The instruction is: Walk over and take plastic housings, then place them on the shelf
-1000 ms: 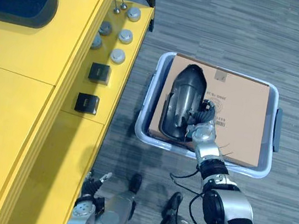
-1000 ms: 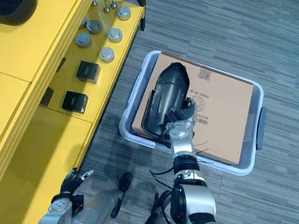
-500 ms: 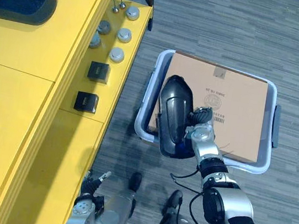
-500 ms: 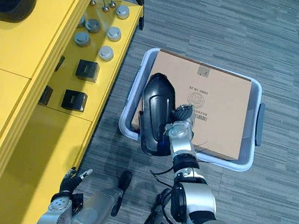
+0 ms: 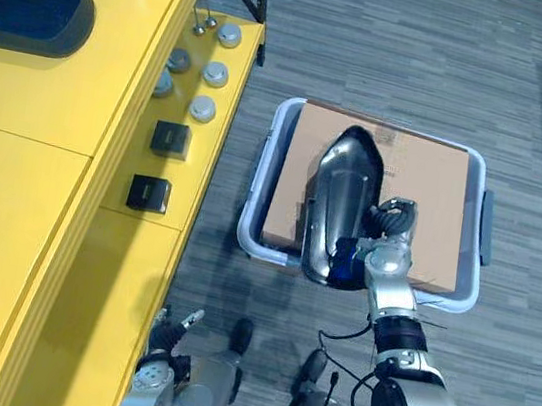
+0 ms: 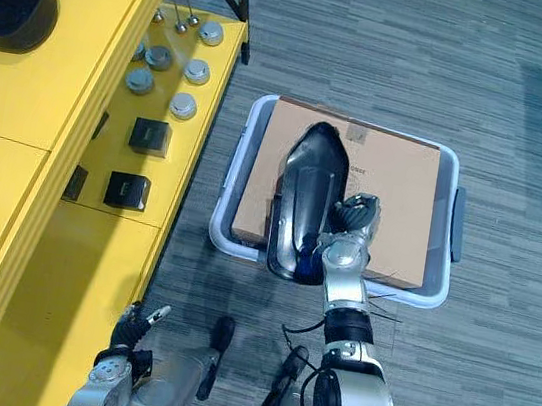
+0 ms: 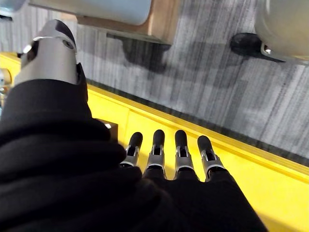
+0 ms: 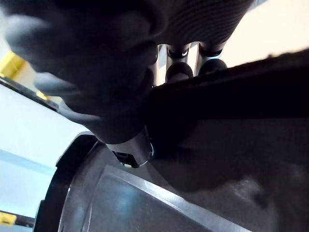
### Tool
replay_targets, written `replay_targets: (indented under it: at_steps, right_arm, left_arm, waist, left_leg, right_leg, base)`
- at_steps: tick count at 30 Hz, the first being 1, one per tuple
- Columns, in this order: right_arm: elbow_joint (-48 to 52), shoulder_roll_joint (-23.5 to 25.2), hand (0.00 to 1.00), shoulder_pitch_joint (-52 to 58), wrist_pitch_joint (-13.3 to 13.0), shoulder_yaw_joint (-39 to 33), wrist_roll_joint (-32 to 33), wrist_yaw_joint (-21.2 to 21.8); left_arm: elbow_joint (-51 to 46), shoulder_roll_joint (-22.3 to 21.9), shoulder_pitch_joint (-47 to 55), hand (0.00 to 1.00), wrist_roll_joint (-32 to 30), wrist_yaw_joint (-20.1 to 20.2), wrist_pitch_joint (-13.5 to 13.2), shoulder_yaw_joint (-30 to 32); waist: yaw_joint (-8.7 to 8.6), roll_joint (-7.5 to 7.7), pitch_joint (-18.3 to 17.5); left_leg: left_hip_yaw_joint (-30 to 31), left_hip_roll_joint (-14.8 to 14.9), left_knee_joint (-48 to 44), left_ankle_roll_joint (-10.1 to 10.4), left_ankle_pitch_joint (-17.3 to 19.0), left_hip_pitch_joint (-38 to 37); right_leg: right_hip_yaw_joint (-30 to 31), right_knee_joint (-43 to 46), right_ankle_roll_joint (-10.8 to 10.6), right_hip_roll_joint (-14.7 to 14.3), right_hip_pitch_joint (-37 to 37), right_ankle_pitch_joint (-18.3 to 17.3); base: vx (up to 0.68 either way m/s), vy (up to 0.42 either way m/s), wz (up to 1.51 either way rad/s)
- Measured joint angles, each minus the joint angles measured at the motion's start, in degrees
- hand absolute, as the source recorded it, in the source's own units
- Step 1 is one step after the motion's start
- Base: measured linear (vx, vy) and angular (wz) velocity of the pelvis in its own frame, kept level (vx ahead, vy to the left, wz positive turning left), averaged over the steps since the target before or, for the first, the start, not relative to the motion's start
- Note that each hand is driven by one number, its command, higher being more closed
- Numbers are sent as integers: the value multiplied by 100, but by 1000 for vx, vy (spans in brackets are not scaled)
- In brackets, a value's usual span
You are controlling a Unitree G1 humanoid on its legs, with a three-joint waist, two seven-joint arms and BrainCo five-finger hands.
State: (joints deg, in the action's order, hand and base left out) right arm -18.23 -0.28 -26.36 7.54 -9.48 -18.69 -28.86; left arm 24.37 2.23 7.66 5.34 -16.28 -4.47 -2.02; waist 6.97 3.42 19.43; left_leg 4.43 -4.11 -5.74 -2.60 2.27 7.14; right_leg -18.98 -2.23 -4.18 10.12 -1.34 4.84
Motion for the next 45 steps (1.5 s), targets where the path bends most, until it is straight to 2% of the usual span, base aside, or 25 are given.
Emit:
replay_targets:
  at_steps: [5, 7, 10, 16, 19, 25, 28, 29, 39, 43, 45]
  right_arm:
    - [1010, 128, 100, 415, -84, 148, -234, -113]
    - [1347, 202, 100, 444, -166, 368, -301, -112]
    - [1849, 261, 100, 467, -294, 643, -449, -110]
    - [2185, 437, 100, 483, -396, 1287, -642, 4]
    - [2343, 505, 100, 486, -461, 1553, -682, 49]
    - [2439, 535, 100, 487, -494, 1799, -791, 52]
    - [2439, 544, 100, 487, -493, 1892, -790, 35]
    - [2439, 544, 100, 487, -494, 1913, -790, 35]
    - [2547, 409, 100, 497, -499, 1991, -601, 15]
    - [2662, 351, 100, 649, -725, 2344, -432, 135]
    - [2662, 331, 100, 699, -726, 2365, -368, 160]
  left_arm:
    - [-1608, -103, 41, 0, -63, -46, -63, -218]
    - [-2327, -103, 26, 0, -161, -122, -169, -290]
    - [-3034, -105, -76, 0, -300, -229, -249, -570]
    - [-3555, -143, -561, 0, -793, -394, -266, -1378]
    - [-3561, -154, -871, 0, -943, -391, -256, -1791]
    - [-3560, -209, -926, 0, -1079, -470, -193, -2007]
    - [-3559, -206, -929, 0, -1203, -606, -95, -2023]
    - [-3554, -206, -934, 100, -1277, -647, -69, -2033]
    - [-3261, -67, -1278, 100, -1389, -924, 172, -2045]
    - [-3246, 15, -1299, 100, -1283, -963, 205, -2047]
    - [-3239, 61, -1299, 100, -1263, -974, 206, -2041]
  waist:
    - [-56, 0, -333]
    - [-174, -6, -395]
    - [-176, -4, -553]
    - [-303, -5, -800]
    - [-314, -8, -921]
    - [-358, -14, -1140]
    - [-442, -15, -1222]
    - [-452, -15, -1265]
    - [-474, -22, -1456]
    - [-503, -19, -1462]
    - [-501, -12, -1476]
  left_leg:
    - [35, -10, 1, 0, 0, -15]
    - [95, -14, 22, 0, 0, -180]
    - [97, -8, 109, 35, -31, -244]
    - [75, -13, 126, 31, -33, -373]
    - [49, -6, 135, 30, -34, -400]
    - [-8, 5, 175, 29, -34, -469]
    - [-11, 2, 176, 28, -35, -471]
    - [-16, 2, 177, 28, -35, -472]
    - [-15, 3, 175, 28, -36, -491]
    - [-16, 5, 174, 28, -36, -513]
    - [-16, 4, 172, 29, -36, -514]
  right_leg:
    - [-47, -2, -91, 9, 39, -69]
    - [-113, 1, -110, 10, 218, -112]
    - [-103, 2, -113, 6, 229, -120]
    - [-94, 1, -110, 14, 346, -123]
    - [-67, 2, -109, 10, 356, -123]
    - [14, 7, -105, 2, 362, -126]
    - [18, 11, -105, 5, 362, -126]
    - [23, 11, -105, 6, 361, -125]
    - [28, 8, -105, 5, 380, -125]
    - [30, 8, -105, 4, 402, -126]
    - [30, 9, -105, 4, 404, -125]
  base:
    - [-13, -9, 3]
    - [-13, -18, 10]
    - [-11, -6, 0]
    - [-5, 4, -1]
    - [-31, 12, -5]
    - [-13, 3, -7]
    - [0, 0, 0]
    - [0, 0, 0]
    - [0, 0, 0]
    - [0, 0, 0]
    - [0, 0, 0]
